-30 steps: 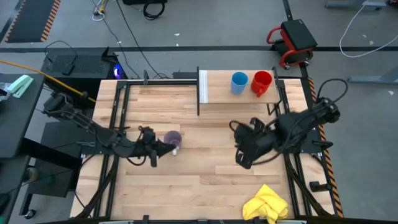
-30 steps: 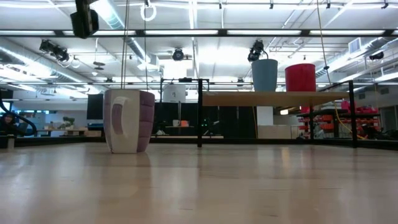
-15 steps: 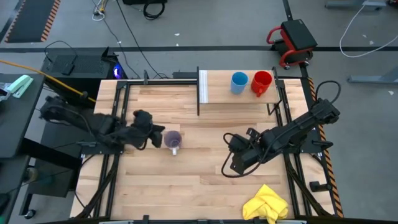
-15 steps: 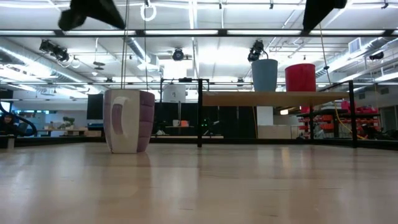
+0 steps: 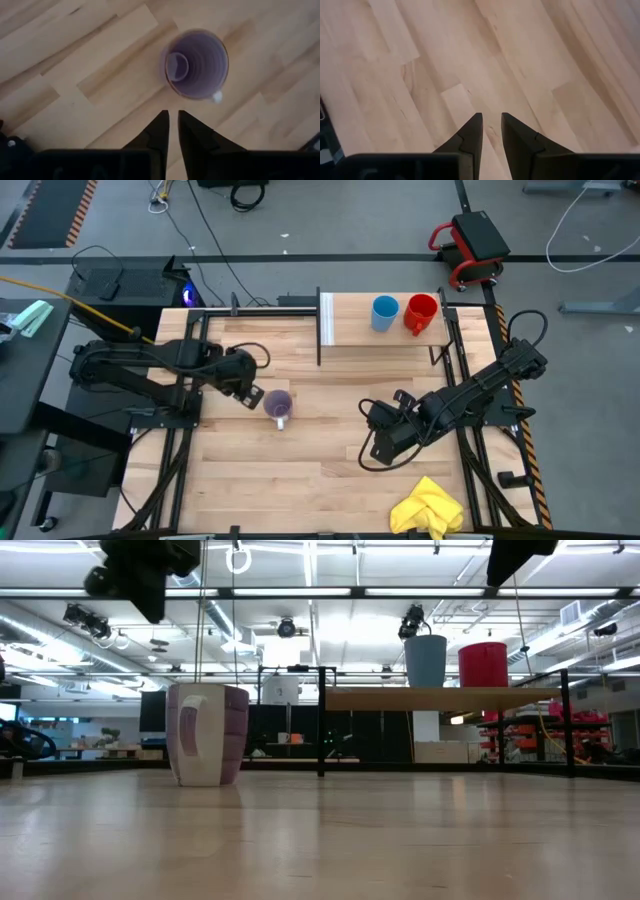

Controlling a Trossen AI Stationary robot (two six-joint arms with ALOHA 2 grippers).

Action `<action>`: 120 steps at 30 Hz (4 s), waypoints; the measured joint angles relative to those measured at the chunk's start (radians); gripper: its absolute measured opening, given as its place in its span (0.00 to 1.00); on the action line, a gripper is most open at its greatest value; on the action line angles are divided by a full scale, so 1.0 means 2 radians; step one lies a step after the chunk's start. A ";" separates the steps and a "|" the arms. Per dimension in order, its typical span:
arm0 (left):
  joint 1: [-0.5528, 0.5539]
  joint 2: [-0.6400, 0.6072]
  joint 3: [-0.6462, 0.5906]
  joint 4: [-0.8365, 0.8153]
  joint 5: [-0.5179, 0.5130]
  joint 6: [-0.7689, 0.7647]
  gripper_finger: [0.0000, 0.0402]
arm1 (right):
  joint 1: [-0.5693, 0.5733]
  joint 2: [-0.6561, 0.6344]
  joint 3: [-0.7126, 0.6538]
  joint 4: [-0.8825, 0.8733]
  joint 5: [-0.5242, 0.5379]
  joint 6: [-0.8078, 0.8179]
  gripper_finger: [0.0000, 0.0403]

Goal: Stack small to large cups/mugs on shelf
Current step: Put the purple mug on the shelf

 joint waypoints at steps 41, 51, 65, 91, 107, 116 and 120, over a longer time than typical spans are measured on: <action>0.078 0.196 0.000 0.075 0.075 0.095 0.30 | -0.017 0.001 -0.208 0.298 -0.049 -0.026 0.19; 0.081 0.199 0.000 0.089 0.064 0.094 0.28 | -0.017 0.001 -0.208 0.302 -0.049 -0.030 0.19; 0.083 0.220 0.000 0.092 0.064 0.094 0.24 | -0.017 0.001 -0.207 0.307 -0.049 -0.030 0.19; 0.079 0.220 0.033 0.089 0.114 0.099 0.05 | -0.017 0.001 -0.207 0.307 -0.061 -0.030 0.15; 0.104 0.220 0.312 -0.081 0.045 0.142 0.05 | -0.020 -0.066 -0.207 0.262 -0.093 -0.050 0.04; 0.152 0.247 0.390 -0.116 0.039 0.183 0.05 | -0.045 -0.144 -0.207 0.210 -0.073 -0.060 0.02; 0.166 0.295 0.454 -0.135 0.040 0.218 0.05 | -0.051 -0.164 -0.207 0.185 -0.072 -0.060 0.01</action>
